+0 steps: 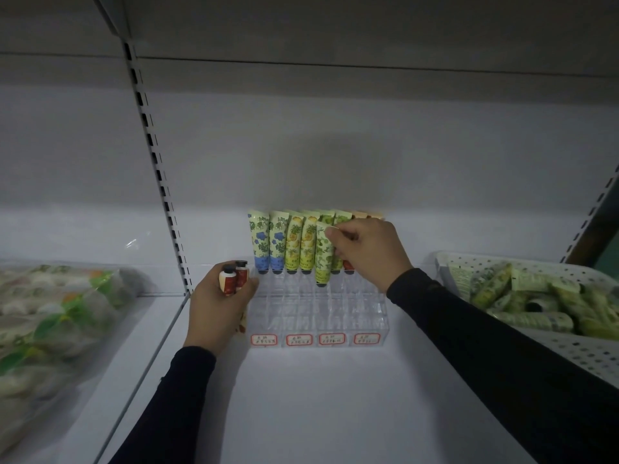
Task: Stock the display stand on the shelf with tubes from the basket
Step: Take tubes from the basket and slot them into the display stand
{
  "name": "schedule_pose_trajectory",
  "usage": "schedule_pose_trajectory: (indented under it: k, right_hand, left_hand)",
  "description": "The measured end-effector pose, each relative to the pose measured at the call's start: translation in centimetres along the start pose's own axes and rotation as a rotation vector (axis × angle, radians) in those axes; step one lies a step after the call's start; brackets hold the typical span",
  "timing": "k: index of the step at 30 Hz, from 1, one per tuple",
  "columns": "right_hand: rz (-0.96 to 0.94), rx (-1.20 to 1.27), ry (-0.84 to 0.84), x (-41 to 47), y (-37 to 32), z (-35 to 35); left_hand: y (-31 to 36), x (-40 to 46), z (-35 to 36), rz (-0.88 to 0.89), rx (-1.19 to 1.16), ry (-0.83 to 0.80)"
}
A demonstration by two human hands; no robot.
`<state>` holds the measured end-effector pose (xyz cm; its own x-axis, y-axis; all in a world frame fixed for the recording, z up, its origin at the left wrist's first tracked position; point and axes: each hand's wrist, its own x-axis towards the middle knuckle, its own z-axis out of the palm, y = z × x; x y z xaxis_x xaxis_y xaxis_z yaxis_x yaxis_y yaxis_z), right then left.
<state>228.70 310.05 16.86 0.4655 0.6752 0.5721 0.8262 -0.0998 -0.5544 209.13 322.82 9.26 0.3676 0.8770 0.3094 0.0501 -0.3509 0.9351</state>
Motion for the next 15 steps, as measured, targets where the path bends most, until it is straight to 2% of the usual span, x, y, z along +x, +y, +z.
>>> schedule_pose_trajectory:
  k: [15]
  right_hand:
    - [-0.031,0.013,-0.027,0.67,-0.94,-0.35]
  left_hand:
    - [-0.06,0.00,0.06,0.002,0.018,-0.006]
